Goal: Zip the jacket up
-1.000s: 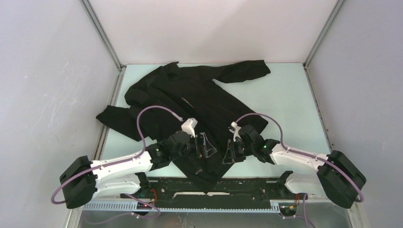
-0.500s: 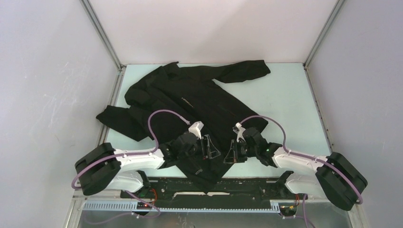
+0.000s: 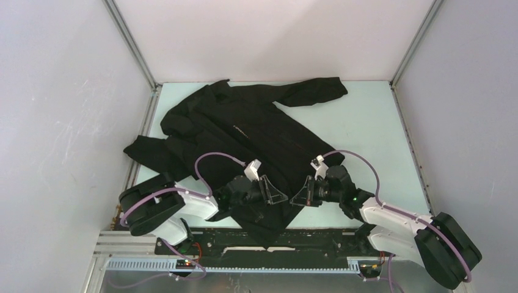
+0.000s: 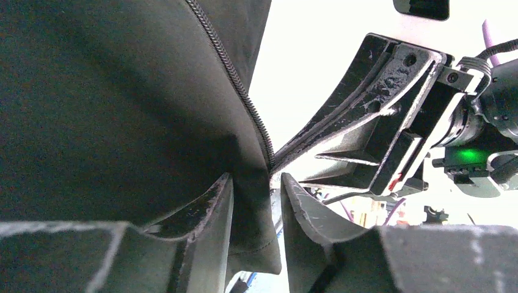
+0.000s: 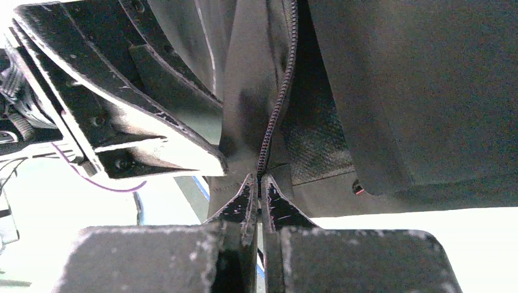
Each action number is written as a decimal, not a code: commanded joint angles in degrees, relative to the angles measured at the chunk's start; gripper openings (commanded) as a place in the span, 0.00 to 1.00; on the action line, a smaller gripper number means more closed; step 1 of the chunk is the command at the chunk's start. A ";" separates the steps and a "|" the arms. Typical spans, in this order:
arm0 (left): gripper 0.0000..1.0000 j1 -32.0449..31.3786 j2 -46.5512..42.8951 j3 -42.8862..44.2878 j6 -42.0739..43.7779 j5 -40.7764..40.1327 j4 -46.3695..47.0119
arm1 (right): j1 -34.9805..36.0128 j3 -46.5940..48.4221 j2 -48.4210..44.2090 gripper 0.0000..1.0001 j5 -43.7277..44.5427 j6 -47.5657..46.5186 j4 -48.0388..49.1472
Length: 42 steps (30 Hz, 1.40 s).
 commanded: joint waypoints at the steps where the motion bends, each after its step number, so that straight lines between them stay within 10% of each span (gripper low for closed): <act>1: 0.33 -1.20 1.37 0.00 -1.80 0.54 7.14 | -0.46 -0.27 -0.39 0.00 -1.52 1.53 4.82; 6: 0.03 -1.39 -0.72 -1.34 -0.90 -2.37 4.14 | -0.85 1.76 -1.01 0.13 4.44 -1.98 -4.49; 13: 0.00 -1.83 -9.56 0.69 6.09 -9.50 -18.66 | 4.43 9.10 -0.66 0.57 23.28 -9.42 -23.79; 21: 0.00 -3.63 -8.80 7.89 13.24 -10.22 -32.32 | 4.23 10.99 2.52 0.57 25.45 -9.34 -22.84; 38: 0.01 -5.43 -6.19 8.00 11.69 -10.48 -28.84 | 13.11 18.28 11.15 0.56 44.00 -14.02 -28.15; 42: 0.01 -5.60 -5.83 8.08 11.49 -10.50 -28.75 | 13.02 19.61 11.65 0.43 46.12 -14.33 -28.33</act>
